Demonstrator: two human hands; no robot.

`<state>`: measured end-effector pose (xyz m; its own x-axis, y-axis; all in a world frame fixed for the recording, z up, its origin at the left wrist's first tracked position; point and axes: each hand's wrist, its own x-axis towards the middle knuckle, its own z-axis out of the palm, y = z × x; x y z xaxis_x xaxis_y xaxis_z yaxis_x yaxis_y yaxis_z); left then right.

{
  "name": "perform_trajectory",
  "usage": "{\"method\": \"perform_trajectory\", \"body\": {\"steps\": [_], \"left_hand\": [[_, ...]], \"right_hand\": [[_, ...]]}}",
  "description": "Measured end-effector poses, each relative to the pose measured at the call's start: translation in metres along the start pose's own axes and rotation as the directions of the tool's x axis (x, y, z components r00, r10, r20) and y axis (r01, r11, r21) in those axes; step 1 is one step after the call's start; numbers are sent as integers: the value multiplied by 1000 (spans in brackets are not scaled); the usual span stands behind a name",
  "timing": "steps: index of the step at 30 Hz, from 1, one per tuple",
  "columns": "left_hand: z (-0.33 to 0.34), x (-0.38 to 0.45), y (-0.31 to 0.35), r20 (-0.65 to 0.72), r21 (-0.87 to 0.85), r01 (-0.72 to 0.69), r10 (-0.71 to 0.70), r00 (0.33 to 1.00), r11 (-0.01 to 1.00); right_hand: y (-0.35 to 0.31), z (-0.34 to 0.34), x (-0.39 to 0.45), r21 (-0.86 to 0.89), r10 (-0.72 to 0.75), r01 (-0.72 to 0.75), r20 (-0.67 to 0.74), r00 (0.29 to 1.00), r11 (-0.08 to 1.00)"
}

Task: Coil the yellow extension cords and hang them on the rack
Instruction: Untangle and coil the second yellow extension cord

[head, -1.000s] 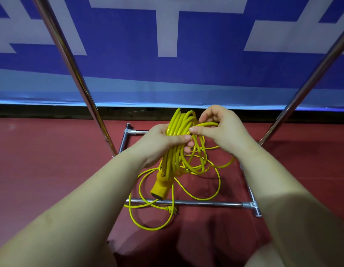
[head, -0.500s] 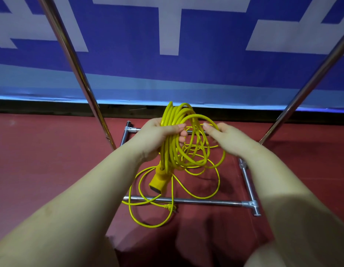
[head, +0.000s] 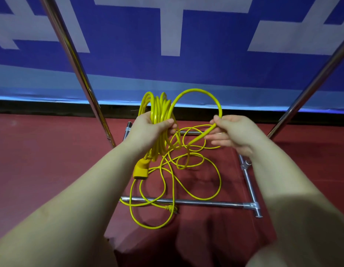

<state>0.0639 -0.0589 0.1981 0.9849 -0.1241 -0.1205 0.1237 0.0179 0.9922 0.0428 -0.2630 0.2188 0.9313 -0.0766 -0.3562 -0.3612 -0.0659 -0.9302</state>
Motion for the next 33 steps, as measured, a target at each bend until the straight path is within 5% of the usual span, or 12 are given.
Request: {"method": "perform_trajectory", "body": {"steps": [4, 7, 19, 24, 28, 31, 33], "left_hand": [[4, -4, -5, 101, 125, 4, -16, 995, 992], [7, -6, -7, 122, 80, 33, -43, 992, 996], [19, -5, -11, 121, 89, 15, -26, 992, 996], [26, -4, -9, 38, 50, 45, -47, 998, 998], [27, -3, -6, -21, -47, 82, -83, 996, 996], [26, -3, -3, -30, -101, 98, -101, 994, 990], [25, -3, -2, -35, -131, 108, -113, 993, 985]], "right_hand": [[-13, 3, -3, 439, 75, -63, -8, 997, 896], [-15, 4, -4, 592, 152, -119, -7, 988, 797], [-20, 3, -9, 816, 183, -175, 86, 979, 551], [-18, 4, -6, 834, 130, -75, 5, 992, 546], [-14, 9, -4, 627, -9, -13, 32, 999, 779], [3, 23, -5, 46, -109, 105, 93, 990, 993], [18, 33, -3, -326, -158, 204, 163, 974, 923]]}}
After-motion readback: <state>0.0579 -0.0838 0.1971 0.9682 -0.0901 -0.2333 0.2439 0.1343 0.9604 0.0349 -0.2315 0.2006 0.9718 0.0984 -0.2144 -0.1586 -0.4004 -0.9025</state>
